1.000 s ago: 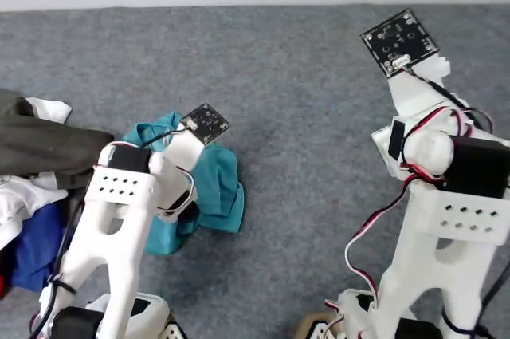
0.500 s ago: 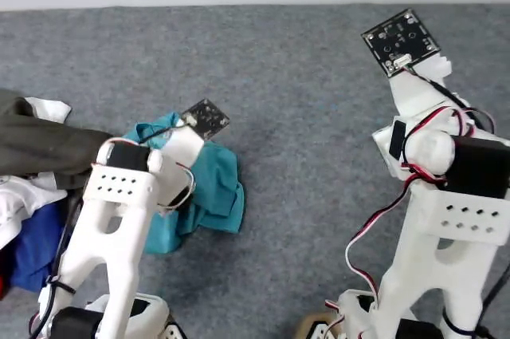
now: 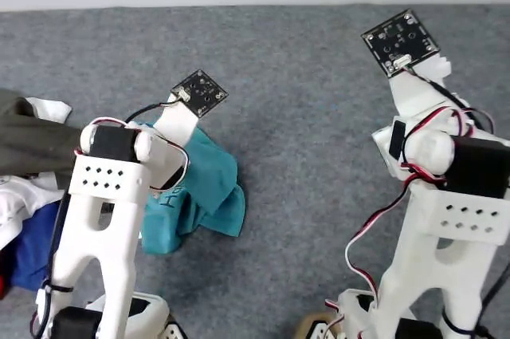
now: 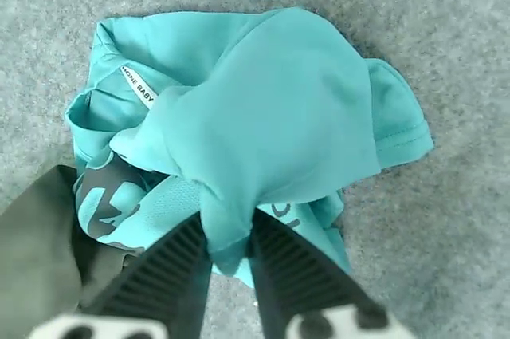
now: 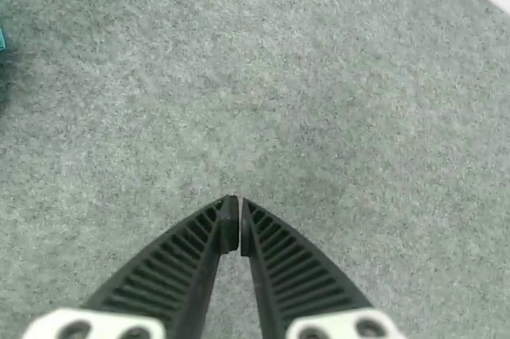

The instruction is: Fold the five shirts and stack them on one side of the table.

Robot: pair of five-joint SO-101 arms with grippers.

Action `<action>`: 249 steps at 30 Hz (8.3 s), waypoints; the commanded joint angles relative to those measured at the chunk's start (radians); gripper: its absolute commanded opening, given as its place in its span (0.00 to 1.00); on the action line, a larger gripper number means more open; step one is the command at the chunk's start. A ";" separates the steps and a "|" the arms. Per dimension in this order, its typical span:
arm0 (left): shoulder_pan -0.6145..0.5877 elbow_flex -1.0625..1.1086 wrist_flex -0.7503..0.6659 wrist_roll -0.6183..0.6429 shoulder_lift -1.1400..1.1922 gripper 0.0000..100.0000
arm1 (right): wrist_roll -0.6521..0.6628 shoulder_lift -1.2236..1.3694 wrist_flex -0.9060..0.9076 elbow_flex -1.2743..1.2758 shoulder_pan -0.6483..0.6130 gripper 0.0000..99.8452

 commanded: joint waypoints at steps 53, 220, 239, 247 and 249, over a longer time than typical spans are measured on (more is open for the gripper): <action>-1.128 -0.018 -0.054 -0.103 -0.006 0.00 | -0.315 0.783 -0.464 0.017 -1.153 0.21; 0.161 0.240 -0.245 0.361 -0.003 0.21 | 0.129 0.433 0.041 -0.735 -0.022 0.01; 0.232 0.065 -0.295 0.364 0.508 0.23 | 0.133 0.415 0.041 -0.735 0.088 0.01; 0.236 0.047 -0.305 0.358 0.588 0.18 | 0.133 0.415 0.041 -0.735 0.088 0.01; 0.233 0.039 -0.302 0.358 0.588 0.14 | 0.133 0.415 0.041 -0.735 0.088 0.01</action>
